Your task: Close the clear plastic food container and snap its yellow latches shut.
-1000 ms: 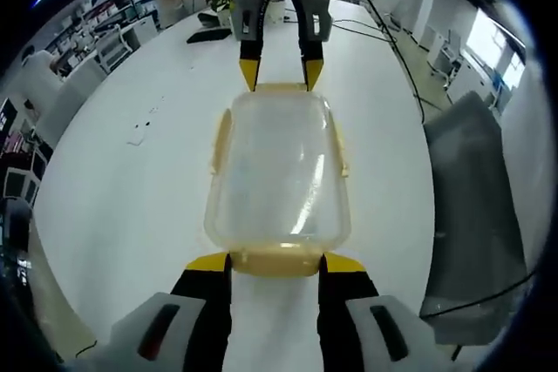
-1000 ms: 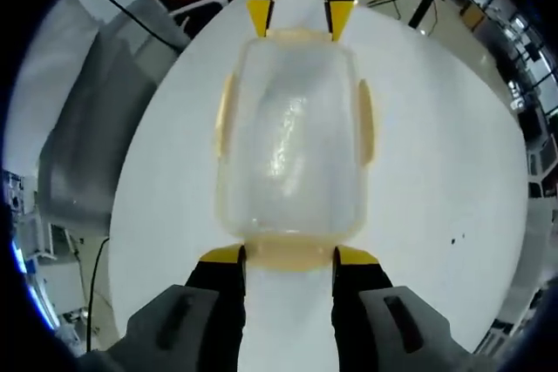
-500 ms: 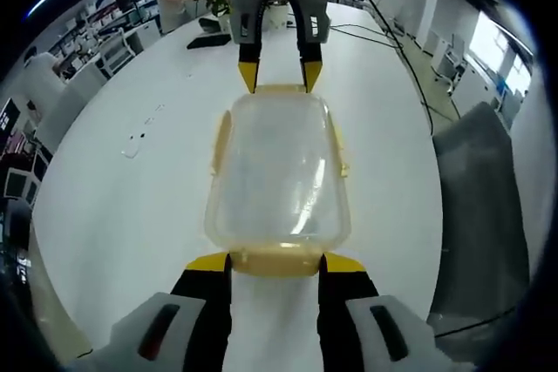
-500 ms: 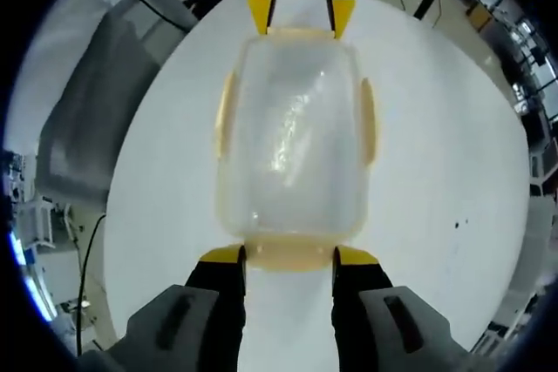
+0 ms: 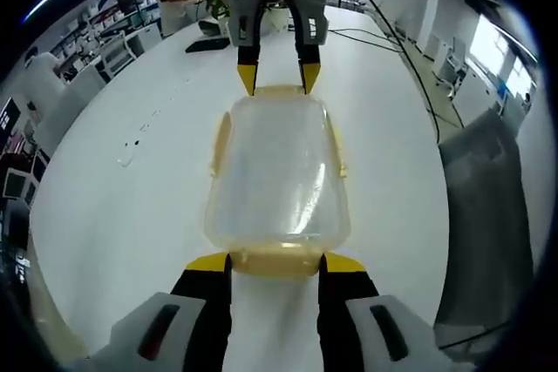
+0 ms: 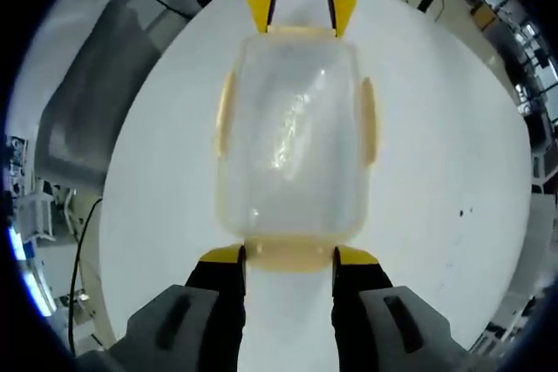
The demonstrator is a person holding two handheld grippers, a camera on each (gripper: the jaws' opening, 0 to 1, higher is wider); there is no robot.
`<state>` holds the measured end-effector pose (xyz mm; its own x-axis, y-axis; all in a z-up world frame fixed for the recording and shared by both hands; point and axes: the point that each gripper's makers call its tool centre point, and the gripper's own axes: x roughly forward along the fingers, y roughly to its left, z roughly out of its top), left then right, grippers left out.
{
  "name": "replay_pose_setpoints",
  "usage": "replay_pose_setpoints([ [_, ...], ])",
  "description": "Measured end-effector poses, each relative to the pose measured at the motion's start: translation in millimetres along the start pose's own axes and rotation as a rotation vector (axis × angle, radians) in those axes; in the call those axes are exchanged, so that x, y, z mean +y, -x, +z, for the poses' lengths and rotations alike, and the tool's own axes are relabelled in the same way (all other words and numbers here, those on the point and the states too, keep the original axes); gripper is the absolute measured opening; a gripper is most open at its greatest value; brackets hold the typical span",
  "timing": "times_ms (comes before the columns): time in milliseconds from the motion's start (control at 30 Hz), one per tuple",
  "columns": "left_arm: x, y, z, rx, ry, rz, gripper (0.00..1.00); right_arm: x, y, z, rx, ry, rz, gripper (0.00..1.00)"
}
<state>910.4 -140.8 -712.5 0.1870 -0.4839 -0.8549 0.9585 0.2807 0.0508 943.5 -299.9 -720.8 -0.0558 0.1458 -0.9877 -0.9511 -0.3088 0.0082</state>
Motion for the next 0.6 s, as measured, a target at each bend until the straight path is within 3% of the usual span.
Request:
replay_pose_setpoints([
  [600,-0.5,-5.4,2.6,-0.007,0.003,0.007,0.32,-1.0,-3.1,-6.4,0.014,0.009,-0.004,0.35],
])
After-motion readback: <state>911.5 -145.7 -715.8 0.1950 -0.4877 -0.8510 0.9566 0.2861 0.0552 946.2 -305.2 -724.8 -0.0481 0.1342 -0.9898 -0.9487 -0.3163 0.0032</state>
